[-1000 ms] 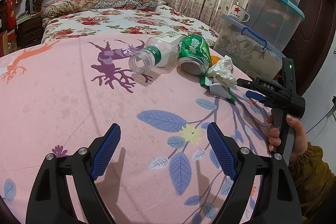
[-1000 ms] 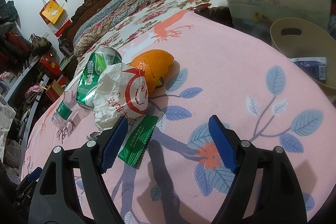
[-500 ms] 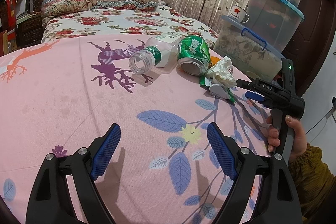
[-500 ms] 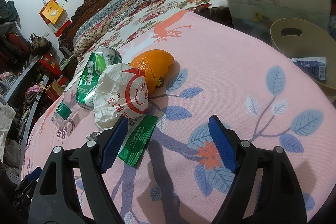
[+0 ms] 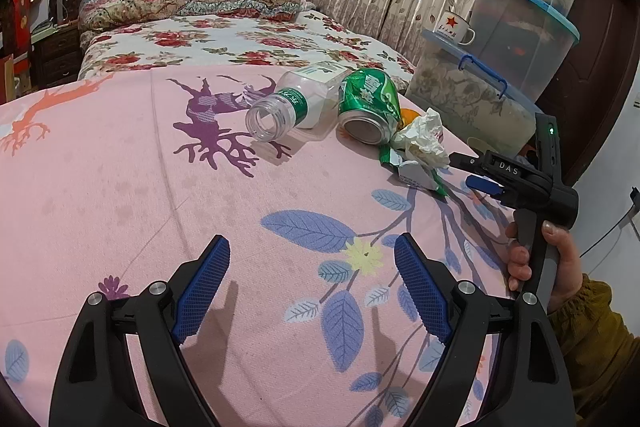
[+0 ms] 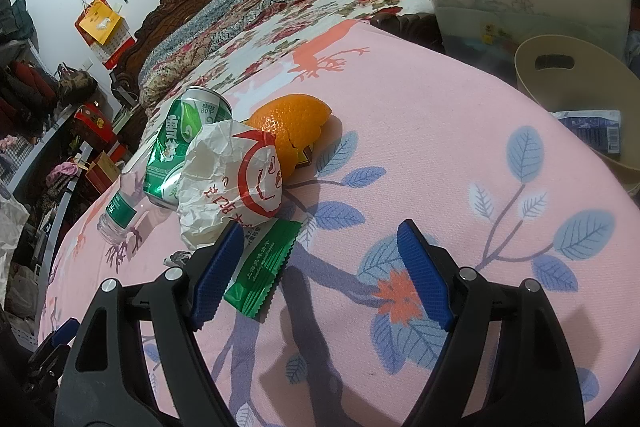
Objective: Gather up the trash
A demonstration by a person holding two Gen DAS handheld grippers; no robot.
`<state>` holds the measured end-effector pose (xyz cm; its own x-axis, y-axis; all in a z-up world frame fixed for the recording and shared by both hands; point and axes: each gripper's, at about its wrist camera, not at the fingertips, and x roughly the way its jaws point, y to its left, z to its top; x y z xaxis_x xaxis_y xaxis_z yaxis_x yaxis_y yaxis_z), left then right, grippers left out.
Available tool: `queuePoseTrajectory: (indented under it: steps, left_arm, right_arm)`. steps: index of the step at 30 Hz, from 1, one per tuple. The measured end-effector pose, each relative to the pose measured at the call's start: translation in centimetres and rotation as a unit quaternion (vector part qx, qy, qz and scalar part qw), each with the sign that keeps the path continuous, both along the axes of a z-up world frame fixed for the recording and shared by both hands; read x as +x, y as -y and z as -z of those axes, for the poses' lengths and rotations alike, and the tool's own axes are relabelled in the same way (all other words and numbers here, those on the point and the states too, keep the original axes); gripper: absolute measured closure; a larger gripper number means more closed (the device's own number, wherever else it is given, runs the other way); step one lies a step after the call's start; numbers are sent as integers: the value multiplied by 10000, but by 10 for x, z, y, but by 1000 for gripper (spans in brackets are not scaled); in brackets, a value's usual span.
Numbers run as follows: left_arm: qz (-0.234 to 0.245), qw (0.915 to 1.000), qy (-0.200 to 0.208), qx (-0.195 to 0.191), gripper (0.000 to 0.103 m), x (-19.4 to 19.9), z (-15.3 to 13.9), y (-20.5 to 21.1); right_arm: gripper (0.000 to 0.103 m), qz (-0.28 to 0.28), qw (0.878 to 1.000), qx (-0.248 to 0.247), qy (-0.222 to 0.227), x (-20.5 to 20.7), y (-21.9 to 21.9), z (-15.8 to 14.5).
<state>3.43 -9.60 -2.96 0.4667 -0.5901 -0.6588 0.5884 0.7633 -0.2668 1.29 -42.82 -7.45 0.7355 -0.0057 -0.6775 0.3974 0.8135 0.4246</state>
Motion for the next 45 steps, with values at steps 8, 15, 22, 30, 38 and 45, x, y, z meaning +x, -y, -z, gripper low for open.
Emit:
queuePoseTrajectory:
  steps: [8,15,22,30,38,45]
  left_arm:
    - [-4,10000,6,-6,23,-1,-1,0]
    - [-2,10000,1,-8,23,-1,-1,0]
    - [-8,10000,1,-8,23,-1,0,-1]
    - [2,9999,-58,-98,23,-4,-2,1]
    - [-47,9994,-292,-200,23,1,0,-1]
    - [-136,9983,-509,-244,23,8,4,-5]
  right_arm:
    - [24,-2,10000,-3,-2,1,-1,0]
    - [24,-2,10000,-5,-3,1,-2,-1]
    - [24,-2,10000,-11,-8,2,-3,-1]
    - [24,-60,9987,-153,484,-15,-7,-13]
    - [24,-276,9985,-266,404,8,-3,-28]
    - [36,-228,9966,787,-26,71,52,-12]
